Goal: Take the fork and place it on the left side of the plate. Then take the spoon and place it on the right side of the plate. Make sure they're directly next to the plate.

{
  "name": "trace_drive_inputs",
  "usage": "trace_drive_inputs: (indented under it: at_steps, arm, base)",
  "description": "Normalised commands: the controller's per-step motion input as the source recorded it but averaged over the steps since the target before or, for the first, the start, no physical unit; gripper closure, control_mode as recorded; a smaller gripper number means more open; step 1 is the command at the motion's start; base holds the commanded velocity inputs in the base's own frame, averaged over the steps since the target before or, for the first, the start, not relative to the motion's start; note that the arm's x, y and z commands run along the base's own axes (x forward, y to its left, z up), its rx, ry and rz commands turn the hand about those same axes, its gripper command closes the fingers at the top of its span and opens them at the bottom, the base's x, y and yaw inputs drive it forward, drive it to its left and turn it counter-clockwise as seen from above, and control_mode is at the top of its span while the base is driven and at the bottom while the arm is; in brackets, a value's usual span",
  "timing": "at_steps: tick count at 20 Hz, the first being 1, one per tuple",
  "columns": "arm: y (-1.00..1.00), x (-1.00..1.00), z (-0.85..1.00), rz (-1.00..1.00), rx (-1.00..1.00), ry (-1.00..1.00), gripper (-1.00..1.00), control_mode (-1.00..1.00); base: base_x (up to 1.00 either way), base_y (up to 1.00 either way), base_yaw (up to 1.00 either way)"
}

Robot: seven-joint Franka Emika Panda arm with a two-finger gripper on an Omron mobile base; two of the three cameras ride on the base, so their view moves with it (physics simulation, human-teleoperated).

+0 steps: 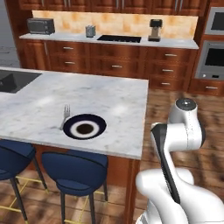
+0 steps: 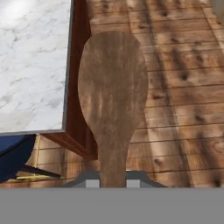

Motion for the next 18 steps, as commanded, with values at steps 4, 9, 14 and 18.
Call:
trace_drive_inputs:
  at_steps: [4, 9, 14, 18]
  arm:
    - [0.00, 0.00, 0.00, 0.00, 0.00, 0.00, 1.00, 1.00]
    - [0.00, 0.00, 0.00, 0.00, 0.00, 0.00, 1.00, 1.00]
    - [0.00, 0.00, 0.00, 0.00, 0.00, 0.00, 1.00, 1.00]
    - [0.00, 0.00, 0.00, 0.00, 0.00, 0.00, 1.00, 1.00]
  base:
    - [0.00, 0.54, -0.04]
    - [0.00, 0.49, -0.03]
    - [0.00, 0.45, -0.02]
    - [0.00, 0.51, -0.02]
